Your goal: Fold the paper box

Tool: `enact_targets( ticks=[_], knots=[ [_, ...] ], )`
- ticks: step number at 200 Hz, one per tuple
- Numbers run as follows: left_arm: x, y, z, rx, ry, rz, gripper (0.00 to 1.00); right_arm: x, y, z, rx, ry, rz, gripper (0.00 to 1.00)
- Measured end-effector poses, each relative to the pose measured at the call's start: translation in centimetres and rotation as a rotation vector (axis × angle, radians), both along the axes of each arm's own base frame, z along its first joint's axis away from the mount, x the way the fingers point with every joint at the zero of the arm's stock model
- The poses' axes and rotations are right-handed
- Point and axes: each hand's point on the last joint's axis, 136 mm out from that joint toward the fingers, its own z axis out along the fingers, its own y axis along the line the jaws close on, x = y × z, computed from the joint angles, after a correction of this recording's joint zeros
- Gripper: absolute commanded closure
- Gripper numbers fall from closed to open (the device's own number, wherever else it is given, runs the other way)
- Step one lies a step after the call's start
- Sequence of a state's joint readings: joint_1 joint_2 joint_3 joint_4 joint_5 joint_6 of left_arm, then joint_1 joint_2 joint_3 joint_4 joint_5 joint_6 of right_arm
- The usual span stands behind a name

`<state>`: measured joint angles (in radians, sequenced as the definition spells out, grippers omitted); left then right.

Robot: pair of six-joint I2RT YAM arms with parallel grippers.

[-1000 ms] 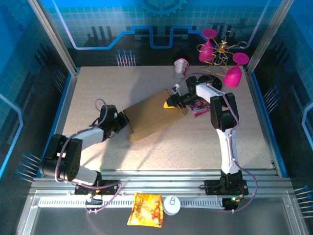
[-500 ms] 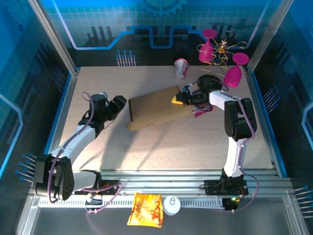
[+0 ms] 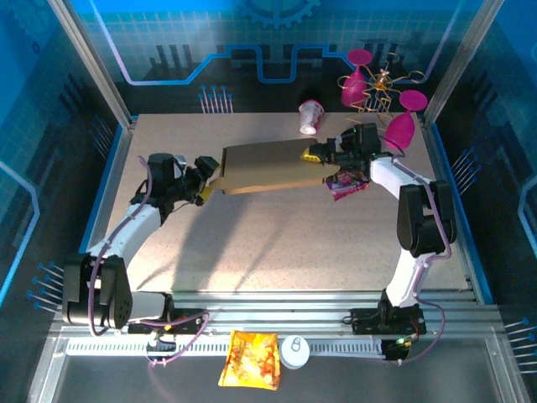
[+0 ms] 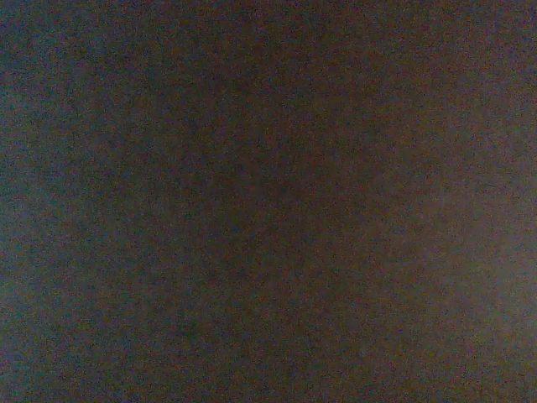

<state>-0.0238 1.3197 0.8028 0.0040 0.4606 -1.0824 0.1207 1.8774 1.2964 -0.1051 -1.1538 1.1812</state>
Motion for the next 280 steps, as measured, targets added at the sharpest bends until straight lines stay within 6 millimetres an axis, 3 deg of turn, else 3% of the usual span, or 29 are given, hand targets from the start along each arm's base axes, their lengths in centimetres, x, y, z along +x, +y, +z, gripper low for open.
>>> enact_targets(
  ticks=[47,103,170,206,280],
  knots=[
    [0.3,0.4,0.9,-0.153,0.038,0.043,0.04,-0.6,-0.1,-0.4,-0.01,0.079,0.001,0.56],
    [-0.2,-2.0,-1.4,-0.342,0.213,-0.035,0.07,-0.8,0.1,-0.4,-0.004,0.114,0.002,0.59],
    [0.4,-2.9,-0.4,-0.428,0.21,-0.046,0.08,-0.9,0.7,-1.5,-0.002,0.155,0.018,0.62],
    [0.4,-4.8,-0.5,-0.46,0.224,-0.082,0.1,-0.9,0.7,-1.6,0.003,0.158,0.024,0.62],
    [-0.2,-6.1,-1.9,-0.499,0.283,-0.085,0.4,-0.8,0.8,-2.2,0.008,0.18,0.032,0.62]
  ],
)
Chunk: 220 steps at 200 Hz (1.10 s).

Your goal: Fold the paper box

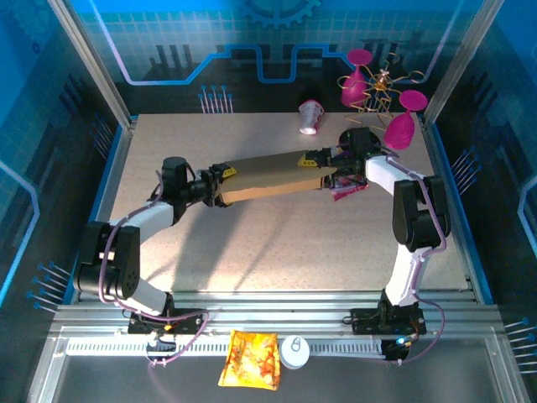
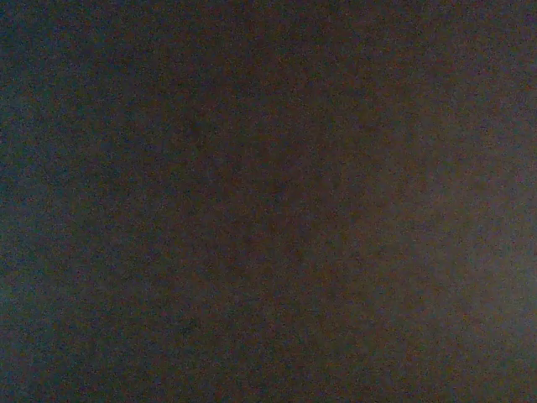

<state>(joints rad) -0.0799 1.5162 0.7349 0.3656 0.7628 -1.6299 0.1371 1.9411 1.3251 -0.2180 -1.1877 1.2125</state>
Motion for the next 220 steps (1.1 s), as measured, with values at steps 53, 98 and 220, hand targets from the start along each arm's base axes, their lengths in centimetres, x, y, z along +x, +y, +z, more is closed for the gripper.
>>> enact_targets(
  ticks=[53,98,220],
  knots=[
    [-0.4,0.2,0.1,0.004,0.019,0.032,0.57,-0.3,0.1,-0.5,0.003,0.034,0.007,0.39],
    [-1.9,0.7,-0.4,0.004,0.131,0.09,0.62,-0.1,-0.7,-1.4,-0.067,-0.01,-0.016,0.17],
    [-5.7,2.2,-4.7,-0.066,0.472,0.206,0.62,-0.7,-9.4,7.4,-0.605,-0.714,-0.183,0.39]
  ],
)
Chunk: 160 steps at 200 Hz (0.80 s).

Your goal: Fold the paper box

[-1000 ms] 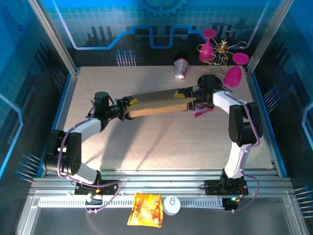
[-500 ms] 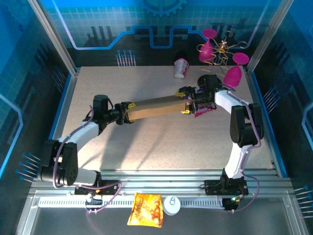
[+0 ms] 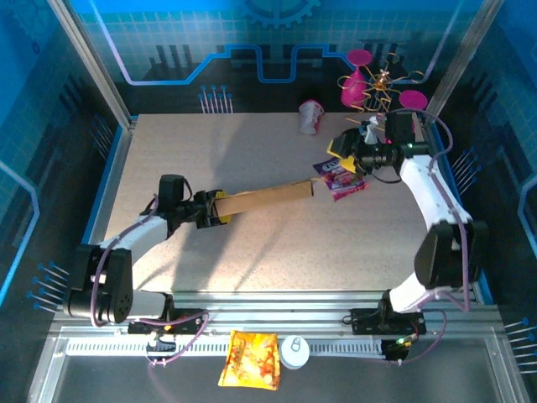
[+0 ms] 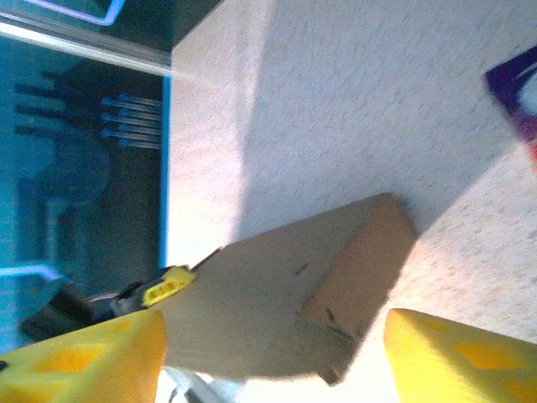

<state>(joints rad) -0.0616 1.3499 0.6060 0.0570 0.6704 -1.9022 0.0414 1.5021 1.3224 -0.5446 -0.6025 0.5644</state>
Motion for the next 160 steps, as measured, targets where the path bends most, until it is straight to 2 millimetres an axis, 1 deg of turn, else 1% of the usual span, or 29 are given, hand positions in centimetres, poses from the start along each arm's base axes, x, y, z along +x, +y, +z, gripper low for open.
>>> enact_targets(
  ticks=[14,21,32,37,46,55,62,77,94,102,103,120,130,145,153,160],
  knots=[
    [-0.4,0.2,-0.1,-0.018,0.027,0.024,0.62,-1.7,0.3,0.8,-0.134,-0.172,0.036,0.46],
    [-0.5,0.2,-0.2,-0.028,0.041,0.033,0.62,-2.7,0.9,1.1,-0.197,-0.273,0.07,0.5],
    [-0.8,0.4,-0.2,-0.04,0.062,0.049,0.61,-4.1,1.8,1.3,-0.272,-0.412,0.133,0.6],
    [-0.8,0.5,-0.2,-0.045,0.07,0.057,0.61,-4.6,2.1,1.1,-0.298,-0.471,0.159,0.64],
    [-1.0,0.6,-0.3,-0.052,0.079,0.068,0.61,-5.1,2.2,0.7,-0.345,-0.556,0.202,0.68],
    [-1.0,0.8,-0.3,-0.054,0.079,0.074,0.6,-5.2,1.9,0.0,-0.392,-0.607,0.232,0.69],
    [-1.1,1.0,-0.4,-0.054,0.082,0.079,0.6,-5.0,1.9,-0.6,-0.423,-0.633,0.265,0.66],
    [-1.2,1.3,-0.7,-0.058,0.089,0.088,0.6,-4.1,2.3,-1.7,-0.471,-0.678,0.343,0.57],
    [-1.1,1.7,-1.0,-0.063,0.088,0.097,0.59,-2.9,3.1,-2.7,-0.483,-0.695,0.421,0.43],
    [-0.9,1.8,-1.1,-0.065,0.086,0.099,0.59,-2.4,3.6,-2.8,-0.479,-0.706,0.461,0.36],
    [-0.9,1.8,-1.1,-0.065,0.086,0.1,0.59,-2.2,3.7,-2.8,-0.481,-0.713,0.47,0.34],
    [-0.4,2.1,-1.4,-0.069,0.085,0.107,0.59,-1.0,4.8,-2.5,-0.478,-0.745,0.544,0.23],
    [-0.1,2.2,-1.4,-0.073,0.074,0.11,0.59,-0.6,5.5,-2.0,-0.498,-0.798,0.597,0.17],
    [0.5,2.4,-1.5,-0.075,0.056,0.113,0.59,-0.9,6.4,-1.8,-0.51,-0.861,0.66,0.13],
    [0.8,2.5,-1.5,-0.076,0.047,0.117,0.58,-1.0,6.6,-1.7,-0.516,-0.891,0.684,0.13],
    [1.1,2.7,-1.5,-0.076,0.041,0.121,0.58,-0.9,6.7,-1.6,-0.526,-0.915,0.698,0.16]
  ],
)
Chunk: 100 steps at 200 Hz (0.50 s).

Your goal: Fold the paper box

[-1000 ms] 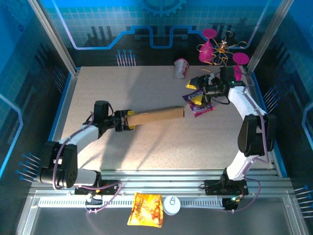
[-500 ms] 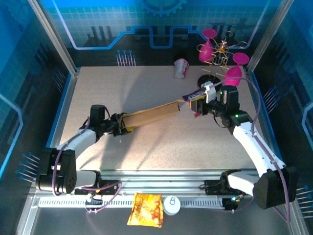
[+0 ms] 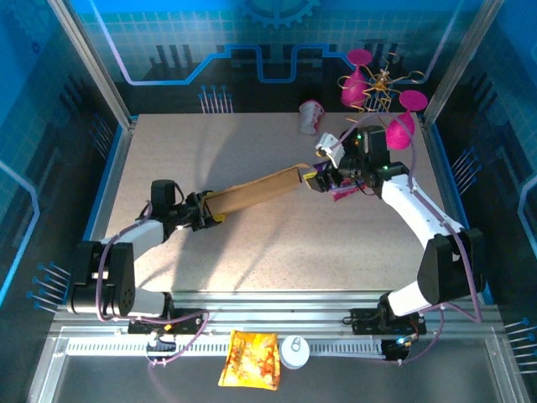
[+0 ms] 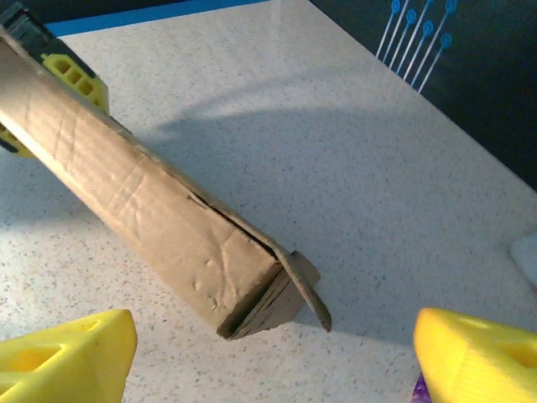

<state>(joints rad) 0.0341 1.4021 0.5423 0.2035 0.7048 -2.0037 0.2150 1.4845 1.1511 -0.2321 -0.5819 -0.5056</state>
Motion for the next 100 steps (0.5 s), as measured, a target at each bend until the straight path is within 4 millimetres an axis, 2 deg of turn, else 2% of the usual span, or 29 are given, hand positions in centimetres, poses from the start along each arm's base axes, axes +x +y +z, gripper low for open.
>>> enact_targets(
  ticks=[27,47,71,84,100],
  knots=[
    [0.8,0.6,0.0,0.0,-0.02,0.015,0.58,1.2,0.3,-0.2,-0.032,-0.023,0.042,0.34],
    [1.1,0.8,0.0,-0.001,-0.027,0.021,0.58,2.6,0.9,-0.5,-0.047,-0.018,0.063,0.36],
    [1.4,0.9,0.0,-0.001,-0.033,0.024,0.59,2.4,1.5,-1.4,-0.071,0.001,0.083,0.4],
    [1.5,1.0,0.0,-0.001,-0.033,0.025,0.59,2.3,2.3,-1.7,-0.08,0.01,0.101,0.45],
    [1.5,1.0,0.0,-0.001,-0.033,0.025,0.59,2.3,3.2,-2.1,-0.087,0.022,0.12,0.55]
  ],
)
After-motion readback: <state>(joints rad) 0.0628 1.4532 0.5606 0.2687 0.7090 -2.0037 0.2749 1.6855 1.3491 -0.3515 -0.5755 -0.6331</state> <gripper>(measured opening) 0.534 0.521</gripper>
